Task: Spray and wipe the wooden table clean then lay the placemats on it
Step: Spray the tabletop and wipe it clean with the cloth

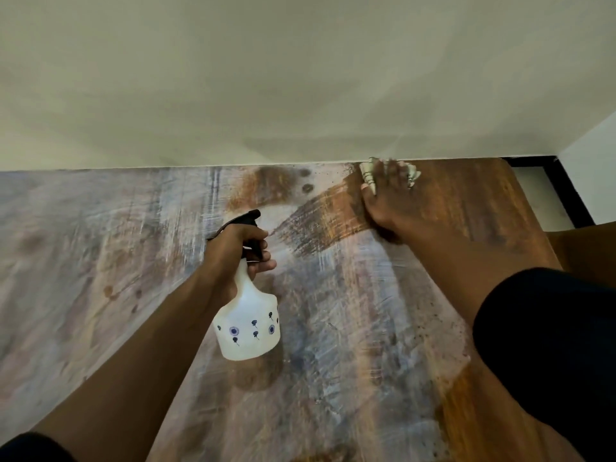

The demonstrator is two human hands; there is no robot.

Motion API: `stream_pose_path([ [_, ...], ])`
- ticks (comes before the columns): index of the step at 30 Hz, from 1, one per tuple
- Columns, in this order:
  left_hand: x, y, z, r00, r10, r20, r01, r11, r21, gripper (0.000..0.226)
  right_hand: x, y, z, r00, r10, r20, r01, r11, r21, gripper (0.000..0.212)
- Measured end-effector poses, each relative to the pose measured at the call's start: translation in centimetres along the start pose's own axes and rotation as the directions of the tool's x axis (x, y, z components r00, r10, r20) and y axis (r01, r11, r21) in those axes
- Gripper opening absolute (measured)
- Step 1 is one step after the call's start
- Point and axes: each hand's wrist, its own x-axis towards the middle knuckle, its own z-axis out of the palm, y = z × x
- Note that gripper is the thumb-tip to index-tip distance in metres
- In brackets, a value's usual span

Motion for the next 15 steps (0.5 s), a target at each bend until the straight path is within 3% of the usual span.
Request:
stream_pose_path([
  [5,0.9,-0.4,-2.8,0.999,0.002,-0.051,-0.001,1.000,0.025,0.040,-0.6,-4.0,1.7,0.997,-0.056,-0.049,0.054,0.998,-0.040,0.079],
  [8,1.1,-0.4,-4.3,0.994,-0.018,-0.108,0.017,1.000,-0.012,0.015,-3.0,-9.8,3.8,0.977,-0.210,-0.044,0.207,0.976,-0.069,0.077],
  [12,1.2,0.3,-6.1,0.986,0.021,-0.165,-0.029,0.998,-0.050,0.010,-6.6,-15.3,6.9,0.829,-0.557,0.052,0.559,0.822,-0.111,0.076],
  [15,0.8,1.5,-7.0,0.988,-0.013,-0.155,0.010,1.000,-0.020,0.006,-6.7,-14.5,6.7,0.771,-0.629,0.096,0.636,0.757,-0.150,0.077],
])
